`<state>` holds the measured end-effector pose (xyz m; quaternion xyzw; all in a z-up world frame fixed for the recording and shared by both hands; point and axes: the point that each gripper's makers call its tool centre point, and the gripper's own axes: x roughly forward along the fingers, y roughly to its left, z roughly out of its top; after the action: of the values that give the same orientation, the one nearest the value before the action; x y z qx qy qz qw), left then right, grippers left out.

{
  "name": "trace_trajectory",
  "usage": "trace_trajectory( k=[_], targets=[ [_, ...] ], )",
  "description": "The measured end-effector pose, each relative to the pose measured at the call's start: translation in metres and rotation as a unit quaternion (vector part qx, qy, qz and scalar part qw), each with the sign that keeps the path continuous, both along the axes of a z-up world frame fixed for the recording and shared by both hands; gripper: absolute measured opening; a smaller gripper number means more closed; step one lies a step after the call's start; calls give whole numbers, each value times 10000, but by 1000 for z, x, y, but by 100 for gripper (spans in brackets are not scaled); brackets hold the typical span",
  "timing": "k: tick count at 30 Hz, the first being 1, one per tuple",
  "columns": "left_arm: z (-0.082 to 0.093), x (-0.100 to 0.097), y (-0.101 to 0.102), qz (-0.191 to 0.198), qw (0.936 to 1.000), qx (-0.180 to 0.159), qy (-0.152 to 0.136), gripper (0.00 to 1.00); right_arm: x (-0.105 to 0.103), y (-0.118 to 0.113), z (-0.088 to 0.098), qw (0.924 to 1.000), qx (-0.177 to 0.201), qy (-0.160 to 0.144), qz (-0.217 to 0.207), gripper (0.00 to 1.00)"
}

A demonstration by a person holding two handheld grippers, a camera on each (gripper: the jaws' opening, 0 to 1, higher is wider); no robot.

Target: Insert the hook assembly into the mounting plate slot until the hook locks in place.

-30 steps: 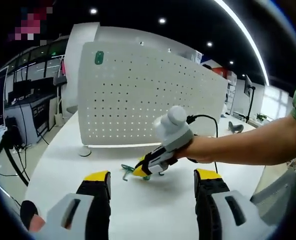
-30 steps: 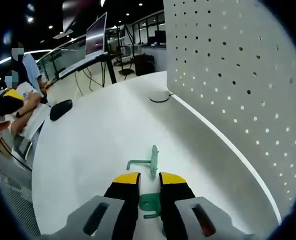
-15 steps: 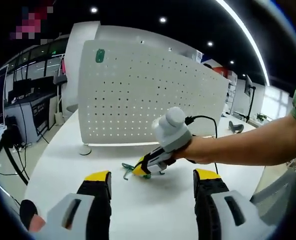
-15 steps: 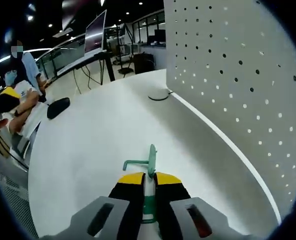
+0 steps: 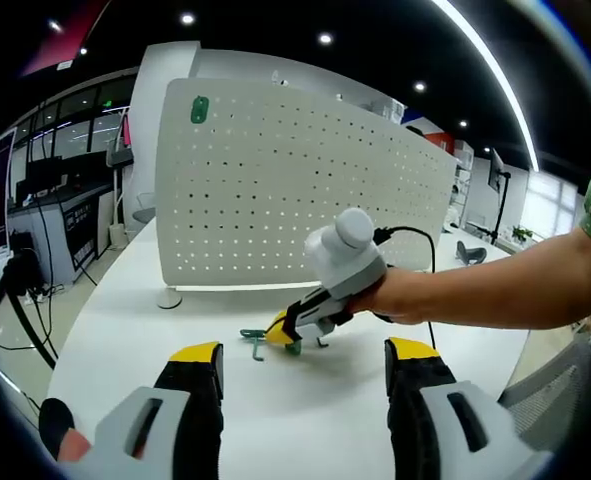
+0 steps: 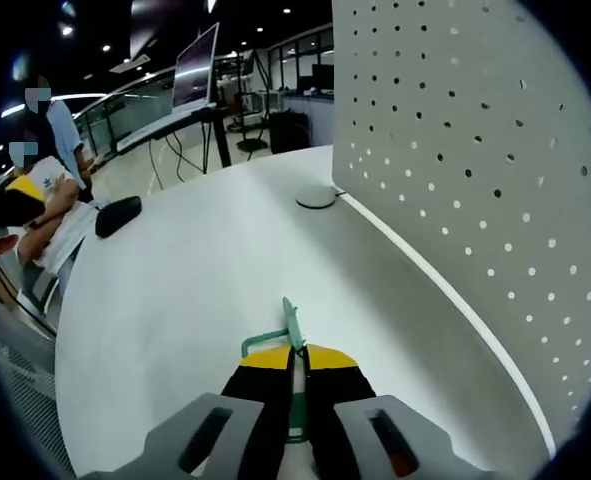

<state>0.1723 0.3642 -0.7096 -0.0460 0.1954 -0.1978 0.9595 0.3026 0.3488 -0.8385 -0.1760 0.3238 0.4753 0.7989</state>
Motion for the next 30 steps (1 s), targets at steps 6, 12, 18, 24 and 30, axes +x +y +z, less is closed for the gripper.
trace_trajectory(
  k=[6,12,18,24,30],
  targets=[
    [0,0,-2,-35,10000,4,10,66,1,0,6,10000,41,-80,4,3],
    [-1,0,-2,-43,10000,14,21,66,3,-1,12,9999,123,-78,-59,3],
    [-2,0,-3,-59,10000,2,32,65,4,-1,17,9997,229,-43,-121,3],
    [-2,0,-5,-83,10000,-2,38,65,6,-1,20,9996,252,-97,-121,0],
    [-3,-1,-5,-89,10000,-4,45,65,3,-1,17,9998,161,-135,-2,3]
  ],
)
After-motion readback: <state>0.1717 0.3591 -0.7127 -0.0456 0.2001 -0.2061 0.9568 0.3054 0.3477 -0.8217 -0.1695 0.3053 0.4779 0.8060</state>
